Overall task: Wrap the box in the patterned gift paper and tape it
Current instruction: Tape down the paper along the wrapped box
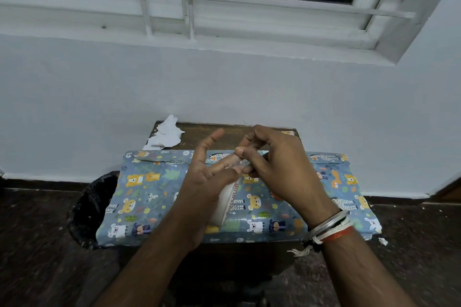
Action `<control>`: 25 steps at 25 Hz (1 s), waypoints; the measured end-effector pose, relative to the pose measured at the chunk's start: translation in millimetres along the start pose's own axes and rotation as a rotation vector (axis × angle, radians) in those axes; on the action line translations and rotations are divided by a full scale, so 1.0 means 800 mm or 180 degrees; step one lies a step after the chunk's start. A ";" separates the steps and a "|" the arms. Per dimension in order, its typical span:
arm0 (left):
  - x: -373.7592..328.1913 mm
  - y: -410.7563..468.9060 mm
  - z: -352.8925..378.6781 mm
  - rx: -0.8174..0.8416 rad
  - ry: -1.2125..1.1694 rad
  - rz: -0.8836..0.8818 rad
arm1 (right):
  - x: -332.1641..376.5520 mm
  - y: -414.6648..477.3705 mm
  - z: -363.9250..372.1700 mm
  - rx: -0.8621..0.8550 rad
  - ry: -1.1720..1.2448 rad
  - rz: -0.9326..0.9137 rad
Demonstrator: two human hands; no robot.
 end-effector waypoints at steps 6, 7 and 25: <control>0.006 0.001 -0.005 -0.0001 0.0347 -0.0085 | -0.010 0.002 -0.009 -0.0264 -0.0127 0.0221; 0.005 0.001 -0.005 0.0012 0.0355 -0.0077 | -0.010 0.002 -0.011 -0.0288 -0.0132 0.0247; -0.020 -0.008 -0.008 0.0032 0.0242 -0.0111 | -0.093 -0.043 -0.032 0.0667 -0.2304 0.0878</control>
Point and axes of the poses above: each hand's wrist, its own y-axis towards the middle knuckle, its own z-axis out of the palm, x = y × z, the point moved 10 cm from there along y, towards the middle knuckle, and after that the axes turned 9 degrees about -x, right-handed, at the moved point
